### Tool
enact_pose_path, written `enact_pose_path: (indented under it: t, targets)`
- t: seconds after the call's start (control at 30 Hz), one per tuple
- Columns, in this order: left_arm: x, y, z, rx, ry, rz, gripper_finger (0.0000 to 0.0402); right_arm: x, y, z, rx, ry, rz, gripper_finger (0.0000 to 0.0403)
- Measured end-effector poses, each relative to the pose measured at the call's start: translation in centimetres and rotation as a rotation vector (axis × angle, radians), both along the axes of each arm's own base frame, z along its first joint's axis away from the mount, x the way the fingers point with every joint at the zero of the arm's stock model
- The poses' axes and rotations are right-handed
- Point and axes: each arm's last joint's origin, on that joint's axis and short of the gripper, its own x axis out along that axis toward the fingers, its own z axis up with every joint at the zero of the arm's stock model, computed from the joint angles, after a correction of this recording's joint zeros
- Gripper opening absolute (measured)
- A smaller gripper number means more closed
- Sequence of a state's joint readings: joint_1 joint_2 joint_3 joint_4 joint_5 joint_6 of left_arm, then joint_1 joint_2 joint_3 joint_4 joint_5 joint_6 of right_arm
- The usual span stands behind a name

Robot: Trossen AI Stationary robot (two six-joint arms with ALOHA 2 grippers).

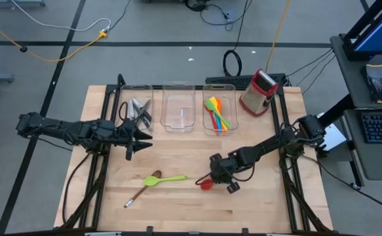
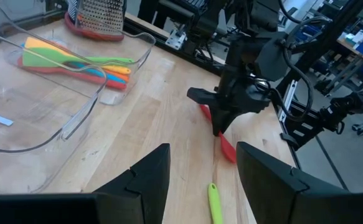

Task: Pick & Place Kitchen Items
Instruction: Put the red serving spoon into the middle transparent bin

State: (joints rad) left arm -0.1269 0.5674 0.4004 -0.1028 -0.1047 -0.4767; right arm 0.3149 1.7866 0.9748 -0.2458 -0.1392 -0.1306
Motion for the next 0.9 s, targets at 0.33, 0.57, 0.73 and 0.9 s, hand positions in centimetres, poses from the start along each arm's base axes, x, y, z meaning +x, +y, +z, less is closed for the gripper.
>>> enact_pose_path:
  t: [0.33, 0.57, 0.73, 0.9]
  targets:
    - [0.0, 0.0, 0.0, 0.004, 0.000, -0.002, 0.0189, -0.6, 0.0, 4.1, 0.215, -0.029, -0.137, 0.0024]
    - [0.0, 0.0, 0.0, 0.031, 0.001, -0.011, 0.0189, 0.3, -0.6, 9.9, 0.513, -0.261, -0.252, 0.0024]
    - [0.0, 0.0, 0.0, 0.062, 0.002, -0.019, 0.0189, 1.4, -1.9, 13.1, 0.712, -0.465, -0.354, 0.0024]
    - [0.0, 0.0, 0.0, 0.081, 0.000, -0.022, 0.0189, 2.2, -4.1, 15.1, 0.860, -0.598, -0.446, 0.0024]
